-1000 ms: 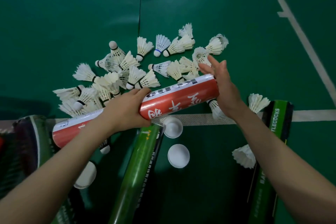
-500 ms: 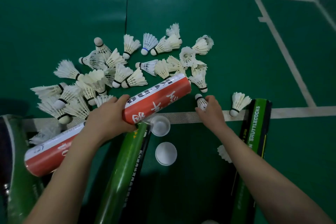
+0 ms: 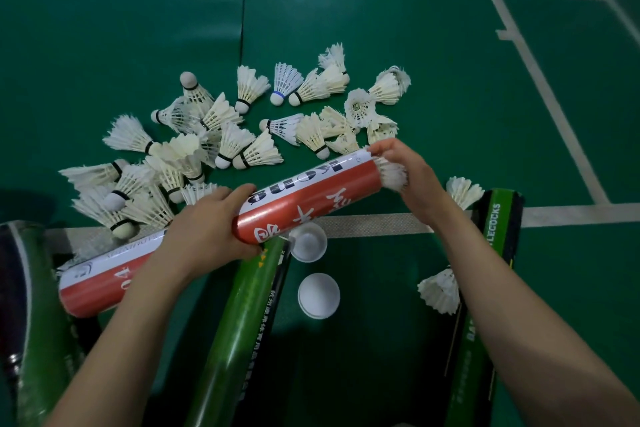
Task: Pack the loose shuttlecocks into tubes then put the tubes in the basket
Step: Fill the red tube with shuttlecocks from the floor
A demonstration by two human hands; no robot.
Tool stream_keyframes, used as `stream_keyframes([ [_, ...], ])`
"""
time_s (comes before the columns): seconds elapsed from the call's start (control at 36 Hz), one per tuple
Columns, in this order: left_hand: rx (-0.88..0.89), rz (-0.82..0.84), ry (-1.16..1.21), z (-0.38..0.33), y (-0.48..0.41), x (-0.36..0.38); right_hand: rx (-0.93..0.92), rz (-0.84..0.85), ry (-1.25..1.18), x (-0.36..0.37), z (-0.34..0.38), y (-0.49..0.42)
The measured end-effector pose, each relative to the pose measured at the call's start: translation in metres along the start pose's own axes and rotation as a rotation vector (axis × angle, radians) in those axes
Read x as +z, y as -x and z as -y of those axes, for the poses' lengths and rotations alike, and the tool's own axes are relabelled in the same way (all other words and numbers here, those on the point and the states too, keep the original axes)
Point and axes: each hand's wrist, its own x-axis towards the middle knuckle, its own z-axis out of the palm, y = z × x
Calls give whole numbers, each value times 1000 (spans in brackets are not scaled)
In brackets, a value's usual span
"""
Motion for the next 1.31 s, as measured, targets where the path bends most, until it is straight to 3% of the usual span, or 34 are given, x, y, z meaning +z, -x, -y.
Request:
stream_keyframes([
  [0.33,66,-33,-112,-25,-4,1,110,-30,-11,15,-12,4],
  [0.47,72,-28,-134,-36,-12,1,117,-275,-25,5,-18,3],
  [0.53,81,-31,-129,-44,-17,1,90,-462,146,-7,-23,1],
  [0.61,101,-26,-163,-57,-24,3,116,-659,604,-37,-39,0],
  [0.72,126,-25,-224,-65,-29,8,227,-642,1063,-67,-60,5],
  [0.89,91,-28,-188,-65,-33,9,354,-604,1306,-77,-67,7],
  [1.0,79,-46,-163,-62,-32,8,291,-596,1413,-76,-65,6],
  [1.14,38,-57,-130,-55,-30,6,107,-627,1329,-69,-52,3],
  [1.31,-13,-67,-95,-43,-28,0,-110,-693,593,-35,-12,-5],
])
